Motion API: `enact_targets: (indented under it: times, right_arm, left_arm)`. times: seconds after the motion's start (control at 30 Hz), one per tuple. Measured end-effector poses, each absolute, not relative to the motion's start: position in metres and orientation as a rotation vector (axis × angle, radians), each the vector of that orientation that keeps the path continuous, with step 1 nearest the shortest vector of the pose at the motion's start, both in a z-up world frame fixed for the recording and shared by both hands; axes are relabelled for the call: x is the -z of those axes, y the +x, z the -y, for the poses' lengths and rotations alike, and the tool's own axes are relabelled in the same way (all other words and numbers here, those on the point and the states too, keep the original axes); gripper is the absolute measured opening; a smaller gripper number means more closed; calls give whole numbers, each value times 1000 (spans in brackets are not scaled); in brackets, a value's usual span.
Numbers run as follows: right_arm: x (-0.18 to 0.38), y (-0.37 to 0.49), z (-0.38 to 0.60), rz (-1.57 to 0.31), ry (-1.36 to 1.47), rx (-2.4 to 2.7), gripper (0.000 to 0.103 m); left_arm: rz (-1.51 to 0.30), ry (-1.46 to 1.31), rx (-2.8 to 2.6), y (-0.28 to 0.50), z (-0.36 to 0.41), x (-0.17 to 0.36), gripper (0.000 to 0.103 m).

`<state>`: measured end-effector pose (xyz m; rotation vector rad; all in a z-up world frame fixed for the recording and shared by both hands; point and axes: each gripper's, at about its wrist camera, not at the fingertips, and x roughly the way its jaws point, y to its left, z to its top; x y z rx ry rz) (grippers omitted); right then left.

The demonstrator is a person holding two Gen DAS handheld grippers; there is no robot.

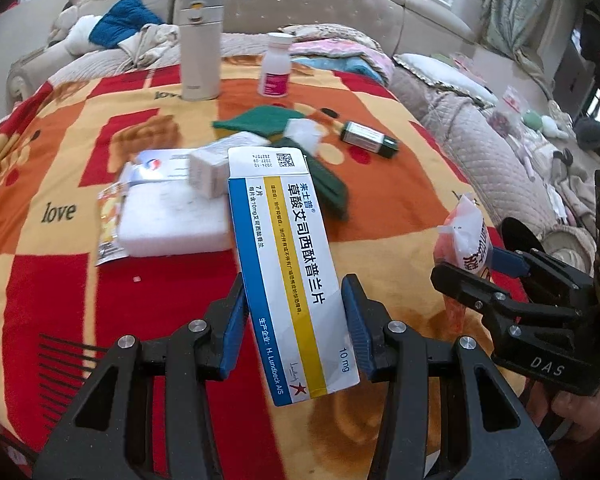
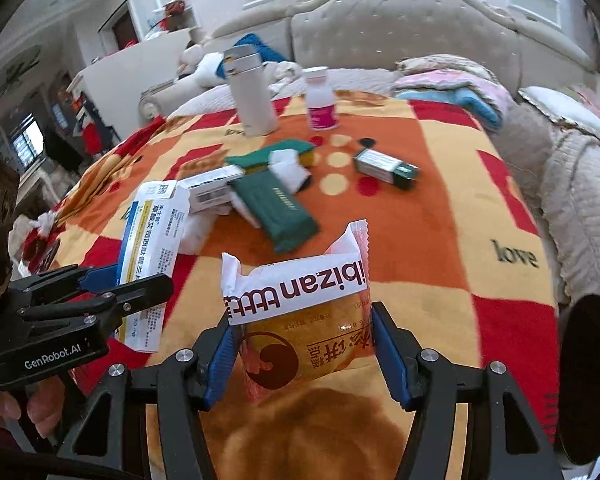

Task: Collect trash
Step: 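Carry the medicine box and snack bag over the black bin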

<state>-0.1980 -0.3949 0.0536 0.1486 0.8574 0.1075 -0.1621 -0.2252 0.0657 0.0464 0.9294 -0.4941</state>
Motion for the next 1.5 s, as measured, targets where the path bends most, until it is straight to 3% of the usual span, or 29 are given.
enact_targets:
  times: [1.5]
  right_arm:
    - [-30,-301,622,-829,430,364,61]
  left_arm:
    - [-951,214,879,-205,466,-65,44]
